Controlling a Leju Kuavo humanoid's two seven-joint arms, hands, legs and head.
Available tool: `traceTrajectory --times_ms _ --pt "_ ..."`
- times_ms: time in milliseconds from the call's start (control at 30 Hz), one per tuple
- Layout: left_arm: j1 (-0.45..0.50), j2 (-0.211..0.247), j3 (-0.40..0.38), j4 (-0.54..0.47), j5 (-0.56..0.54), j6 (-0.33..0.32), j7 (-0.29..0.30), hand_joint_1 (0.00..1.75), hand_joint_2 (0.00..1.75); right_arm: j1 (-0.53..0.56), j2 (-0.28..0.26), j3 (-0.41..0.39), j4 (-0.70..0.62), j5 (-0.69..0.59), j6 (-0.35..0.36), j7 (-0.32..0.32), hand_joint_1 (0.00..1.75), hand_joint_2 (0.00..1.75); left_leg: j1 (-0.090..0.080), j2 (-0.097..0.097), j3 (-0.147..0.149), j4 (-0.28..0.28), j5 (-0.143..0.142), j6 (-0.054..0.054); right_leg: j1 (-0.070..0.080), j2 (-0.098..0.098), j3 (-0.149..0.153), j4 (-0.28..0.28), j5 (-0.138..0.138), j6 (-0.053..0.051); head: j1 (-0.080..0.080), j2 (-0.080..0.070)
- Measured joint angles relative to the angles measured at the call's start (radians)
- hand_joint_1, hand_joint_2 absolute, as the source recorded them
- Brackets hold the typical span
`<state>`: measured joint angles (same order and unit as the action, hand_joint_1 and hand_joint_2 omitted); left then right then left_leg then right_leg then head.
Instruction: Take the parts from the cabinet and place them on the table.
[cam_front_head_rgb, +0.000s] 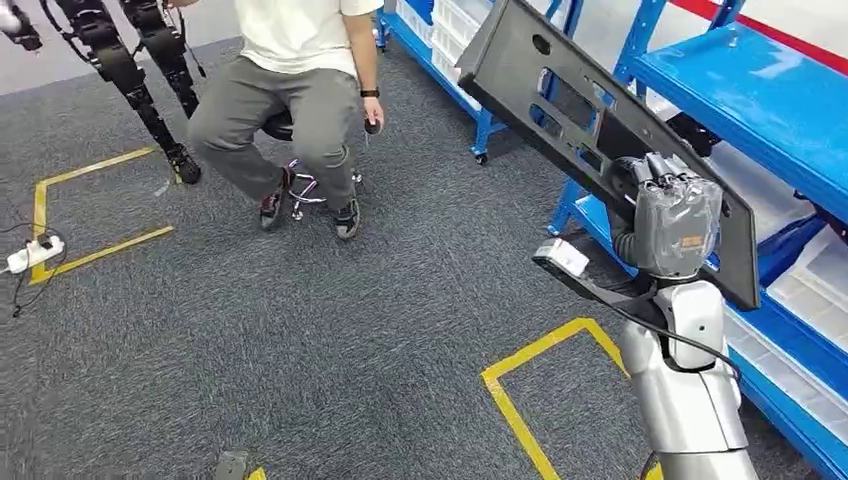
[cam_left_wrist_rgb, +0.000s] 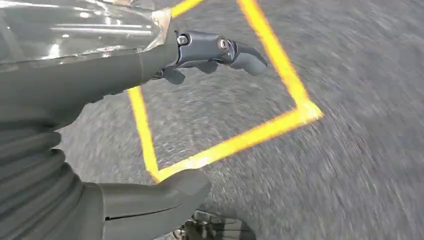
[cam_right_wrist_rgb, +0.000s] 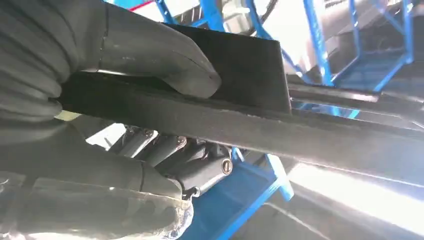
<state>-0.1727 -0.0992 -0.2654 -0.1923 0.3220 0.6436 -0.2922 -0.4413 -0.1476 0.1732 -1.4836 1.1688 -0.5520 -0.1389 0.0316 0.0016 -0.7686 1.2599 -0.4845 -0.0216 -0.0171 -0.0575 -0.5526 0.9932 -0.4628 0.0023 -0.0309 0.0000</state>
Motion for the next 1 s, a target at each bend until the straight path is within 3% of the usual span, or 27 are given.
traceTrajectory --times_ms 33,67,100,133,167,233,267,300,333,400,433,467,500,567,600,667,733,767,800,833,867,933,967,1000 --pt "-0.006 -0.004 0.016 0.000 0.014 0.012 -0.001 0.00 1.75 0.000 0.000 0.000 0.000 0.000 0.000 -0.002 1.75 1.75 0.004 0.011 0.043 -0.076 0.036 -0.003 -0.002 -0.008 0.001 0.002 -0.002 0.003 0.000 0.000" --pt "-0.016 -0.006 0.029 0.000 0.025 0.020 0.002 0.00 1.75 0.000 0.000 0.000 0.000 0.002 0.000 -0.003 1.75 1.75 0.007 0.036 0.094 -0.164 0.069 -0.005 -0.004 -0.018 0.002 0.005 -0.005 0.008 0.000 0.000" --pt "-0.027 -0.015 0.041 0.000 0.034 0.025 0.005 0.00 1.75 0.001 0.000 0.000 -0.002 0.005 -0.002 -0.005 1.75 1.75 0.000 0.074 0.120 -0.211 0.060 -0.007 0.008 -0.024 -0.003 0.012 -0.013 0.020 -0.001 0.000" --pt "-0.034 -0.017 0.051 0.000 0.036 0.029 0.010 0.00 1.75 0.002 -0.005 0.001 -0.003 0.005 -0.002 -0.005 1.75 1.75 -0.001 0.048 0.118 -0.212 0.066 0.013 0.012 -0.030 -0.005 0.017 -0.017 0.027 0.003 0.000" --pt "-0.036 -0.021 0.060 0.000 0.041 0.030 0.013 0.00 1.75 0.007 -0.004 0.002 -0.005 0.006 -0.002 -0.006 1.75 1.75 -0.007 0.039 0.114 -0.212 0.065 0.021 0.013 -0.036 0.000 0.016 -0.016 0.032 0.014 0.000" --pt "-0.037 -0.023 0.070 0.000 0.040 0.030 0.017 0.00 1.75 0.014 -0.003 0.005 -0.006 0.007 -0.005 -0.008 1.75 1.75 -0.020 0.022 0.112 -0.214 0.068 0.039 0.018 -0.053 0.003 0.010 -0.014 0.047 0.014 0.000" --pt "-0.038 -0.026 0.071 0.000 0.030 0.028 0.025 0.00 1.75 0.020 -0.005 0.005 -0.010 0.009 -0.006 -0.008 1.75 1.75 -0.013 0.011 0.119 -0.228 0.077 0.055 0.011 -0.049 -0.007 0.016 -0.023 0.054 0.013 0.000" --pt "-0.039 -0.028 0.073 0.000 0.024 0.028 0.030 0.00 1.75 0.027 -0.006 0.006 -0.013 0.010 -0.007 -0.008 1.75 1.75 -0.017 0.003 0.119 -0.233 0.081 0.061 0.006 -0.007 -0.014 0.044 -0.041 0.053 0.018 0.000" --pt "-0.043 -0.028 0.075 0.000 0.021 0.027 0.034 0.00 1.75 0.036 -0.011 0.006 -0.018 0.010 -0.013 -0.008 1.75 1.75 -0.016 -0.004 0.118 -0.233 0.084 0.070 0.004 0.023 -0.042 0.105 -0.072 0.047 0.018 0.000" --pt "-0.047 -0.029 0.076 0.000 0.012 0.025 0.044 0.00 1.75 0.060 -0.018 0.006 -0.025 0.013 -0.019 -0.006 1.75 1.75 -0.016 -0.029 0.115 -0.233 0.086 0.073 0.001 0.048 -0.124 0.269 -0.134 0.041 0.022 0.000" --pt "-0.046 -0.029 0.076 0.000 0.011 0.025 0.046 0.00 1.75 0.069 -0.020 0.006 -0.026 0.012 -0.019 -0.005 1.75 1.75 -0.017 -0.040 0.115 -0.233 0.086 0.074 0.005 0.053 -0.150 0.319 -0.146 0.044 0.022 0.000" --pt "-0.045 -0.031 0.076 0.000 0.011 0.023 0.048 0.00 1.75 0.078 -0.023 0.006 -0.026 0.012 -0.020 -0.005 1.75 1.75 -0.019 -0.054 0.115 -0.233 0.087 0.074 0.005 0.056 -0.160 0.331 -0.140 0.052 0.021 0.000" --pt "-0.044 -0.031 0.077 0.000 0.011 0.021 0.049 0.00 1.75 0.083 -0.023 0.006 -0.027 0.012 -0.020 -0.005 1.75 1.75 -0.020 -0.065 0.115 -0.233 0.087 0.074 0.005 0.057 -0.140 0.285 -0.114 0.060 0.022 0.000" --pt "-0.046 -0.030 0.077 0.000 0.011 0.021 0.055 0.00 1.75 0.084 -0.026 0.008 -0.032 0.007 -0.020 -0.005 1.75 1.75 -0.021 -0.088 0.115 -0.233 0.090 0.070 0.005 0.072 -0.053 0.105 -0.041 0.071 0.023 0.000" --pt "-0.047 -0.031 0.077 0.000 0.010 0.020 0.058 0.00 1.75 0.083 -0.027 0.009 -0.034 0.005 -0.020 -0.005 1.75 1.75 -0.020 -0.096 0.114 -0.233 0.092 0.067 0.003 0.113 -0.015 0.025 -0.017 0.069 0.024 0.000" --pt "-0.047 -0.031 0.077 0.000 0.010 0.019 0.064 0.00 1.75 0.082 -0.028 0.013 -0.034 0.000 -0.020 -0.006 1.75 1.75 -0.025 -0.112 0.108 -0.231 0.096 0.057 0.015 0.099 -0.009 0.015 -0.012 0.047 0.023 0.000" --pt "-0.041 -0.030 0.077 0.000 0.006 0.019 0.069 0.00 1.75 0.076 -0.027 0.021 -0.031 -0.013 -0.021 -0.010 1.75 1.75 -0.022 -0.126 0.105 -0.238 0.103 0.046 0.023 0.086 -0.008 0.017 -0.009 0.038 0.023 0.000" --pt "-0.040 -0.027 0.077 0.001 0.003 0.019 0.072 0.00 1.75 0.071 -0.026 0.025 -0.029 -0.015 -0.023 -0.012 1.75 1.75 -0.025 -0.128 0.101 -0.234 0.102 0.042 -0.001 0.073 -0.006 0.005 0.000 0.025 0.021 0.000" --pt "-0.039 -0.025 0.077 0.001 0.001 0.019 0.074 0.00 1.75 0.066 -0.023 0.030 -0.026 -0.018 -0.024 -0.014 1.75 1.75 -0.027 -0.083 0.092 -0.215 0.084 0.041 -0.003 0.061 -0.003 0.001 0.004 0.019 0.018 0.000" --pt "-0.040 -0.024 0.077 0.001 0.000 0.019 0.076 0.00 1.75 0.064 -0.023 0.031 -0.024 -0.019 -0.026 -0.015 1.75 1.75 -0.028 -0.041 0.068 -0.162 0.044 0.036 -0.002 0.053 -0.003 0.000 0.003 0.001 0.008 0.000" --pt "-0.040 -0.023 0.077 0.001 0.000 0.019 0.076 0.00 1.75 0.063 -0.024 0.033 -0.023 -0.020 -0.027 -0.016 1.75 1.75 -0.024 -0.022 0.034 -0.086 0.003 0.031 0.003 0.042 -0.003 0.000 0.002 -0.006 0.008 0.000" --pt "-0.037 -0.022 0.077 0.001 0.003 0.018 0.076 0.00 1.75 0.063 -0.023 0.040 -0.016 -0.021 -0.027 -0.016 1.75 1.75 -0.015 -0.015 -0.030 0.052 -0.051 0.021 0.008 0.020 -0.004 0.001 0.001 -0.007 0.007 0.000" --pt "-0.034 -0.022 0.077 0.001 0.005 0.017 0.076 0.00 1.75 0.063 -0.021 0.044 -0.014 -0.021 -0.027 -0.016 1.75 1.75 -0.010 -0.013 -0.036 0.067 -0.049 0.018 0.007 0.011 -0.004 0.001 0.001 -0.007 0.008 0.000" --pt "-0.033 -0.021 0.077 0.001 0.007 0.016 0.076 0.00 1.75 0.063 -0.018 0.049 -0.011 -0.020 -0.028 -0.016 1.75 1.75 -0.005 -0.007 -0.019 0.037 -0.026 0.013 0.007 0.002 -0.004 0.002 0.000 -0.007 0.008 0.000"
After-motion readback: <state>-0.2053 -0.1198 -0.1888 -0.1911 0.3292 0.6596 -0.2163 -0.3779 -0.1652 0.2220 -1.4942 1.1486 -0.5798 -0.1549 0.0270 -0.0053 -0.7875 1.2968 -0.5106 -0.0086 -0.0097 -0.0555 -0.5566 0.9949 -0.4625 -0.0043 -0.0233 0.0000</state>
